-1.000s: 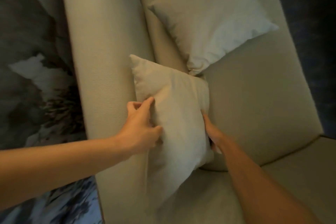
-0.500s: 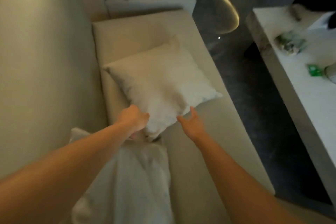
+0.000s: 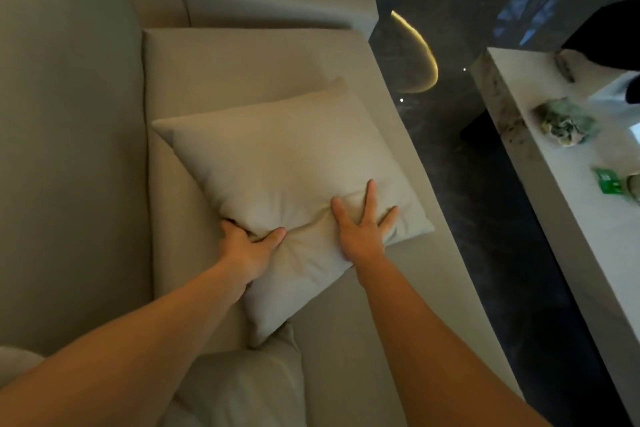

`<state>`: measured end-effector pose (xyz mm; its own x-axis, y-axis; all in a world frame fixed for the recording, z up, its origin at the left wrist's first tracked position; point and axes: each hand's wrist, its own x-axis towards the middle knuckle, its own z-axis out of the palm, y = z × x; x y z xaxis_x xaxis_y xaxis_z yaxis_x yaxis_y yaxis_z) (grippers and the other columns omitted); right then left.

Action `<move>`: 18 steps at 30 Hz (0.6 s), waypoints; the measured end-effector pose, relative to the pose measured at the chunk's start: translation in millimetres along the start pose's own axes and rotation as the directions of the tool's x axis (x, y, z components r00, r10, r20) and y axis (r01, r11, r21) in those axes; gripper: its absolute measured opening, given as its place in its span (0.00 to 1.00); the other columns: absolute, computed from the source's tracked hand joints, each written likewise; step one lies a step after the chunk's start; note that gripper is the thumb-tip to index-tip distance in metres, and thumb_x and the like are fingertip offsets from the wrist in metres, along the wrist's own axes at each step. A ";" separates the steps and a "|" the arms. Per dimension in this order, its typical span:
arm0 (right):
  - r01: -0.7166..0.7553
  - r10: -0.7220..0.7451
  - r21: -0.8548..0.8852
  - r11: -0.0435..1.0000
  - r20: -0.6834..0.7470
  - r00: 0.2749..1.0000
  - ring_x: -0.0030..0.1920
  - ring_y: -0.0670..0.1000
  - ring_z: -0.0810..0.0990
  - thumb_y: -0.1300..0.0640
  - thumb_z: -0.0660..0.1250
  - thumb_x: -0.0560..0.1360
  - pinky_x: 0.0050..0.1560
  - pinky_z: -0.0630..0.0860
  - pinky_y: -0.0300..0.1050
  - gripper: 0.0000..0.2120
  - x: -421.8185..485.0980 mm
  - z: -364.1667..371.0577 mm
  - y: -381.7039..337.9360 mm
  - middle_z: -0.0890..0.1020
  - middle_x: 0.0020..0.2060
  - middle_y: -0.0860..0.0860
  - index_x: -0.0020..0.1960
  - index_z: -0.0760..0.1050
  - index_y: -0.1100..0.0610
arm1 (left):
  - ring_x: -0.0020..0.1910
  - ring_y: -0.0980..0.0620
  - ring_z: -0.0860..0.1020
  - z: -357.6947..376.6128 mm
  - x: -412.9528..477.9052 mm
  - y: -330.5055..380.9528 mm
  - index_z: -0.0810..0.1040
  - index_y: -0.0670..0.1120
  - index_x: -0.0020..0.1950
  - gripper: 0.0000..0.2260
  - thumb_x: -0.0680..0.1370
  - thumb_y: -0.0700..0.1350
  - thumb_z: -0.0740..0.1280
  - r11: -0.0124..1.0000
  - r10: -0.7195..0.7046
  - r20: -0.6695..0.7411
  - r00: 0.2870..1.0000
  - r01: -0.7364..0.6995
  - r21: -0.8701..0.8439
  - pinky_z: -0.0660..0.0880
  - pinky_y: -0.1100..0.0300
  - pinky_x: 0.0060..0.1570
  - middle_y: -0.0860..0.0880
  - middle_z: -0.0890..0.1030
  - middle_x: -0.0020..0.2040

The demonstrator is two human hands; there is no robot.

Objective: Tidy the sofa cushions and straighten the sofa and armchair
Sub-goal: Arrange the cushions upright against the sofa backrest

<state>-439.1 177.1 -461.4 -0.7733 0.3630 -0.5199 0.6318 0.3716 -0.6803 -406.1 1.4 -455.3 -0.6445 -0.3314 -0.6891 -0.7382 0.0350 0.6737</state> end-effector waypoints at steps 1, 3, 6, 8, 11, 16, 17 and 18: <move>-0.013 0.013 0.023 1.000 -0.001 1.000 0.76 0.67 0.52 0.28 0.66 0.69 0.73 0.60 0.67 0.39 -0.8 -3.5 -7.0 0.33 0.78 0.46 0.72 0.45 0.23 | 0.67 0.40 0.71 -2.2 -6.2 10.4 0.57 0.45 0.74 0.43 0.68 0.53 0.78 0.999 0.038 -0.019 0.999 -0.038 0.001 0.68 0.48 0.65 0.44 0.72 0.68; -0.062 0.062 0.069 0.996 0.009 0.998 0.75 0.67 0.55 0.29 0.67 0.69 0.70 0.65 0.70 0.41 -4.3 -11.0 -28.2 0.38 0.79 0.49 0.74 0.48 0.27 | 0.61 0.41 0.76 -10.4 -23.2 43.9 0.66 0.46 0.65 0.32 0.68 0.52 0.77 0.988 0.152 -0.106 0.983 -0.147 0.054 0.72 0.50 0.60 0.44 0.78 0.62; -0.207 0.177 0.265 0.942 0.134 0.975 0.70 0.67 0.65 0.32 0.70 0.69 0.59 0.75 0.72 0.40 -15.4 -16.9 -65.9 0.55 0.78 0.53 0.75 0.54 0.32 | 0.56 0.39 0.77 -31.1 -54.1 112.1 0.68 0.46 0.62 0.27 0.69 0.53 0.73 0.913 0.371 -0.200 0.907 -0.317 0.258 0.75 0.49 0.55 0.42 0.77 0.60; -0.336 0.234 0.365 0.868 0.296 0.926 0.65 0.67 0.71 0.33 0.70 0.70 0.53 0.78 0.73 0.36 -28.6 -11.2 -92.0 0.66 0.74 0.55 0.74 0.62 0.38 | 0.57 0.37 0.76 -46.0 -73.8 153.8 0.66 0.44 0.63 0.25 0.71 0.51 0.71 0.847 0.446 -0.196 0.873 -0.341 0.409 0.73 0.50 0.52 0.41 0.74 0.61; -0.493 0.299 0.354 0.795 0.479 0.825 0.57 0.66 0.78 0.30 0.69 0.69 0.44 0.82 0.69 0.35 -58.3 20.1 -129.8 0.75 0.66 0.58 0.70 0.70 0.48 | 0.59 0.36 0.74 -78.5 -92.3 196.7 0.64 0.42 0.65 0.27 0.71 0.48 0.71 0.787 0.461 -0.210 0.862 -0.288 0.545 0.72 0.47 0.52 0.39 0.69 0.63; -0.465 0.223 0.347 0.814 0.553 0.803 0.56 0.68 0.72 0.38 0.65 0.77 0.50 0.80 0.71 0.33 -128.1 97.3 -170.2 0.61 0.76 0.54 0.77 0.58 0.45 | 0.67 0.35 0.66 -184.9 -93.2 190.8 0.63 0.43 0.71 0.29 0.73 0.46 0.69 0.782 0.326 -0.289 0.900 -0.085 0.618 0.67 0.44 0.63 0.37 0.66 0.69; -0.431 0.206 0.336 0.837 0.536 0.819 0.62 0.69 0.70 0.40 0.64 0.78 0.51 0.79 0.72 0.32 -137.6 104.8 -173.5 0.58 0.77 0.54 0.78 0.55 0.44 | 0.66 0.34 0.67 -203.0 -94.2 182.7 0.64 0.43 0.70 0.27 0.73 0.45 0.69 0.792 0.300 -0.289 0.909 -0.069 0.606 0.67 0.44 0.63 0.37 0.67 0.68; -0.404 0.193 0.328 0.854 0.521 0.831 0.67 0.69 0.67 0.42 0.62 0.80 0.52 0.78 0.72 0.31 -145.1 108.5 -175.3 0.57 0.78 0.53 0.78 0.54 0.44 | 0.65 0.34 0.69 -215.4 -96.8 174.4 0.65 0.43 0.69 0.26 0.73 0.44 0.68 0.797 0.297 -0.266 0.917 -0.085 0.598 0.68 0.44 0.62 0.37 0.69 0.67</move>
<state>-443.4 -33.5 -322.8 -0.5490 -0.0720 -0.8327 0.8342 -0.1090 -0.5406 -429.6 -163.6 -213.6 -0.7572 -0.5445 -0.3607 -0.6530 0.6194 0.4358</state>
